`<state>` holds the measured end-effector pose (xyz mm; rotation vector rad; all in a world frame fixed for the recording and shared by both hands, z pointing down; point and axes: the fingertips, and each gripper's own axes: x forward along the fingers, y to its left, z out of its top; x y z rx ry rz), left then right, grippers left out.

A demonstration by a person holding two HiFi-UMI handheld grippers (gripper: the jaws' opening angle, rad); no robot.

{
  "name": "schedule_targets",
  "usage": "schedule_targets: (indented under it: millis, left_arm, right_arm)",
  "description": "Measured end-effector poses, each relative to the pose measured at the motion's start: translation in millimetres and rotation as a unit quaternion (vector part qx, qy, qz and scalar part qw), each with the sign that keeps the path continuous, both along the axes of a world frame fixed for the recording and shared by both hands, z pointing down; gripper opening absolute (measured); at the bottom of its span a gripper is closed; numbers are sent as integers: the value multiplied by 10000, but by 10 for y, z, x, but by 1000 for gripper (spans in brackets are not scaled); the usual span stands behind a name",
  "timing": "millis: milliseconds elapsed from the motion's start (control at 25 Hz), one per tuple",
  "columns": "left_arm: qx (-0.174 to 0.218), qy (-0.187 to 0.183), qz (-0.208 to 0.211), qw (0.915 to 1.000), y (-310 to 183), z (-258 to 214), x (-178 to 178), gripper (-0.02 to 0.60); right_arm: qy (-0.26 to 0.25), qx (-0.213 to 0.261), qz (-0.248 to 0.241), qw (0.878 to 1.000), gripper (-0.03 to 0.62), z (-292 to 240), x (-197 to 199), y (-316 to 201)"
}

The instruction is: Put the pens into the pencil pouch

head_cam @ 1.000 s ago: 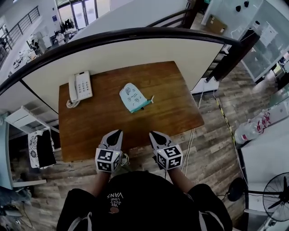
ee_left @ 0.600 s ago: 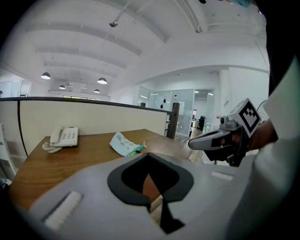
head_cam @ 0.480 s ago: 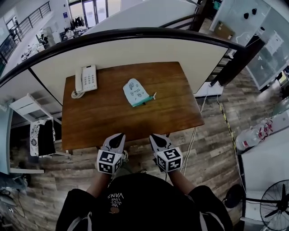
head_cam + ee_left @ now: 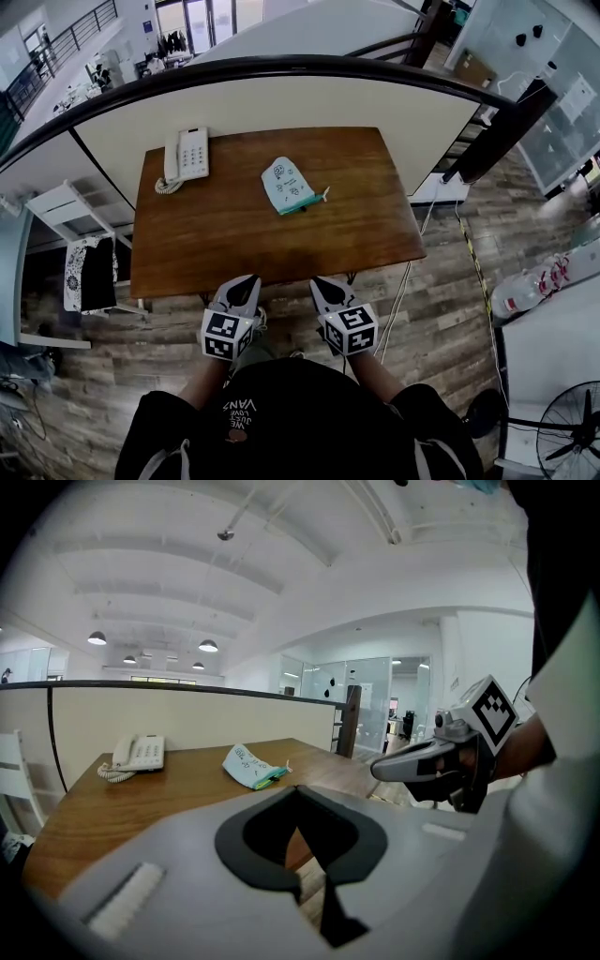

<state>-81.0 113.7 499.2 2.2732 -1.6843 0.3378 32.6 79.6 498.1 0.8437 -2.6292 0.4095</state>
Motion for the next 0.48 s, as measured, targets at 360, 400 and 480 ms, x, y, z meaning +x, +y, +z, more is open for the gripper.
schedule_targets:
  millis: [360,400,480]
  left_arm:
    - [-28,14,-148,9999,68,38,-8,12]
    - [-33,11,-152,9999,68,45,-10,12]
    - [-38,3,-155,9999,64,54,-12,12]
  right_arm:
    - [39,-34,-39,10000,12,47,28,37]
    - [40,-35,-42,10000,12,50,27,35]
    - [40,-39,-48,10000,12,53,22,29]
